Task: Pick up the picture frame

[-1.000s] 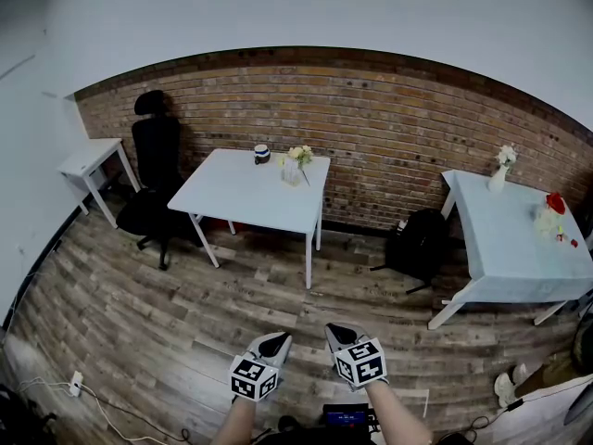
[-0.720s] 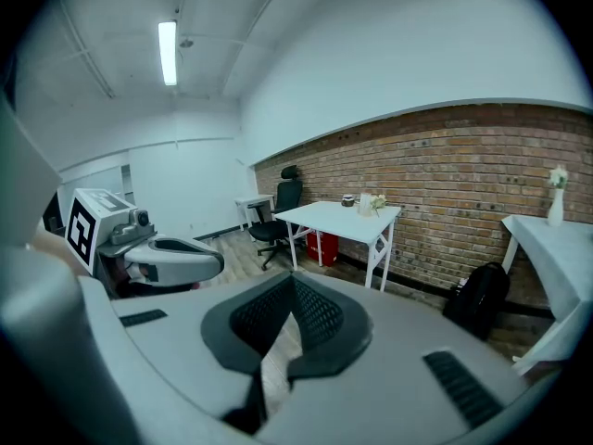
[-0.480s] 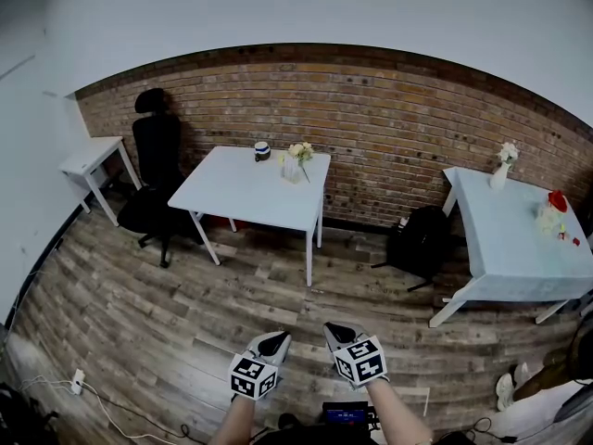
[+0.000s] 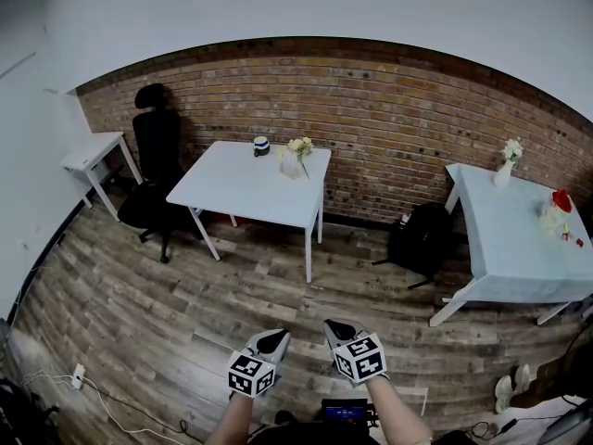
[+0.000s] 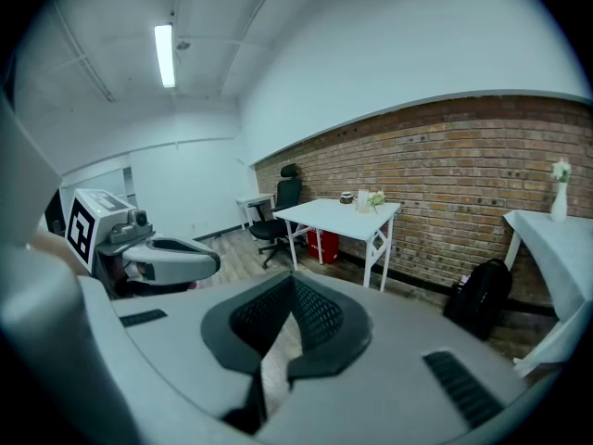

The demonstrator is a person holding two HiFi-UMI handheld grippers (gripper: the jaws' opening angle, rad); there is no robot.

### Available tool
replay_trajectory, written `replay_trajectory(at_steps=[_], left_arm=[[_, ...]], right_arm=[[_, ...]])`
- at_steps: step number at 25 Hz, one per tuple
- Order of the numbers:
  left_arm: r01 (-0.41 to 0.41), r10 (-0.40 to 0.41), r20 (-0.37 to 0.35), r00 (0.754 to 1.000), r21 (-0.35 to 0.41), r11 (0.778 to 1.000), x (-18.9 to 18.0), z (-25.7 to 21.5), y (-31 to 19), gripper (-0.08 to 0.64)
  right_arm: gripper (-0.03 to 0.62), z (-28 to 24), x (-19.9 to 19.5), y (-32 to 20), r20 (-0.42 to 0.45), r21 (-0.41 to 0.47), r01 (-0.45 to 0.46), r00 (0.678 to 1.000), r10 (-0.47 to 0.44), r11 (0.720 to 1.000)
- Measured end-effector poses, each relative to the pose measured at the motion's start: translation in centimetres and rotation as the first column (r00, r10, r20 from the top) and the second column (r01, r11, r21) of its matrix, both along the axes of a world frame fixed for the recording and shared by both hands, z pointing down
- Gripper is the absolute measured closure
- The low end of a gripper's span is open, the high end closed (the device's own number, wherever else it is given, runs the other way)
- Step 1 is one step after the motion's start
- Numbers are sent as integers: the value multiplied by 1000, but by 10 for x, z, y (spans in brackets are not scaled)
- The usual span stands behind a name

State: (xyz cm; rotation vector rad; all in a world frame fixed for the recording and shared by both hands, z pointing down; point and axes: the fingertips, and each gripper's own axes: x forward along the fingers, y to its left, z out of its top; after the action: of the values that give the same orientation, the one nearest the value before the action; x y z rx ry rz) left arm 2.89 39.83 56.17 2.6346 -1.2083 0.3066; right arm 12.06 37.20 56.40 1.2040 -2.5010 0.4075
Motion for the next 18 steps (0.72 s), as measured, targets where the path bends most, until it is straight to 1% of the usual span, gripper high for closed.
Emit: replay_trajectory(at_steps=[8, 14, 18], left_arm=[[6, -6, 11, 1000, -8, 1000, 26, 3, -9, 548], [30, -29, 25, 999, -32, 999, 26, 13, -16, 548], [32, -33, -15, 999, -39, 999, 22, 14, -30, 548]], right_arm=[[584, 7, 25, -13, 19, -16, 4, 1000, -3, 1000], [584, 18, 31, -23, 29, -39, 5, 1000, -4, 999], [584, 22, 27, -36, 29, -52, 3, 1000, -2, 999]])
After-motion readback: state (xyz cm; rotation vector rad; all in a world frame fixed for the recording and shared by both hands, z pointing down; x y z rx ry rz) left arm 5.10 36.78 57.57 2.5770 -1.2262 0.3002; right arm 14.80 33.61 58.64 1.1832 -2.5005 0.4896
